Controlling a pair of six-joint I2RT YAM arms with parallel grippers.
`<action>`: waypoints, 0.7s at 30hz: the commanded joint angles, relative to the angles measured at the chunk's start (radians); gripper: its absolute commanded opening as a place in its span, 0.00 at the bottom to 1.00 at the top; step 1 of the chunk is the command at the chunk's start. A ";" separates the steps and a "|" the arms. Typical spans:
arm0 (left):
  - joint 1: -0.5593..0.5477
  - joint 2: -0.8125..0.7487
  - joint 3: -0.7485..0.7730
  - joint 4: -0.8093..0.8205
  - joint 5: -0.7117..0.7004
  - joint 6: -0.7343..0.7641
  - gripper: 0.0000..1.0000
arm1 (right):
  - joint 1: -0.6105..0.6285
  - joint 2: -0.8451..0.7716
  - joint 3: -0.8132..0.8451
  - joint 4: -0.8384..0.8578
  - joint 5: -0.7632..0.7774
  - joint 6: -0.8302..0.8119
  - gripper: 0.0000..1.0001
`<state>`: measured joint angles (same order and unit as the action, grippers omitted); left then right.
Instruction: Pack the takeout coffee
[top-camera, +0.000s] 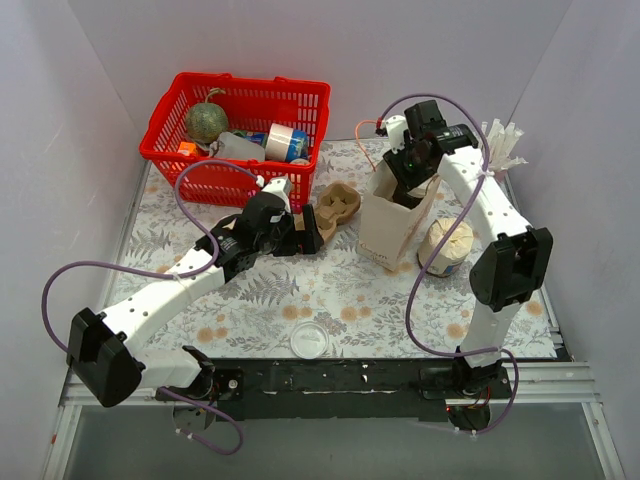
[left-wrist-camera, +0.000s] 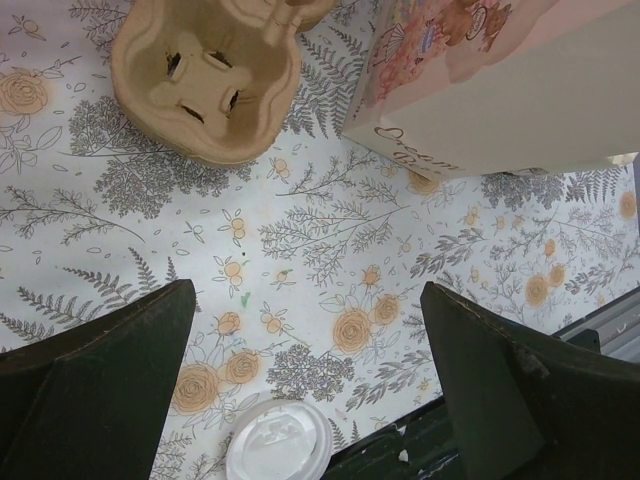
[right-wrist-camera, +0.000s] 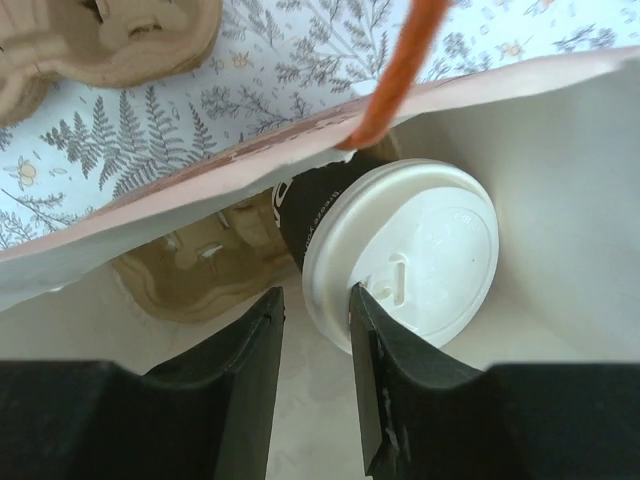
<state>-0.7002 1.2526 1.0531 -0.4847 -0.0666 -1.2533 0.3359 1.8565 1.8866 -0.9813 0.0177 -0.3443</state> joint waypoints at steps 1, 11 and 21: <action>0.005 -0.045 -0.015 0.029 0.016 0.000 0.98 | 0.000 -0.080 0.069 0.047 0.013 0.039 0.42; 0.005 -0.067 -0.024 0.040 0.013 -0.020 0.98 | 0.000 -0.180 0.118 0.131 0.044 0.106 0.62; 0.005 -0.082 -0.039 0.081 -0.026 -0.055 0.98 | -0.001 -0.428 -0.073 0.457 0.113 0.176 0.86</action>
<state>-0.7002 1.2091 1.0248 -0.4377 -0.0780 -1.2984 0.3359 1.5043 1.8347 -0.7029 0.1032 -0.2073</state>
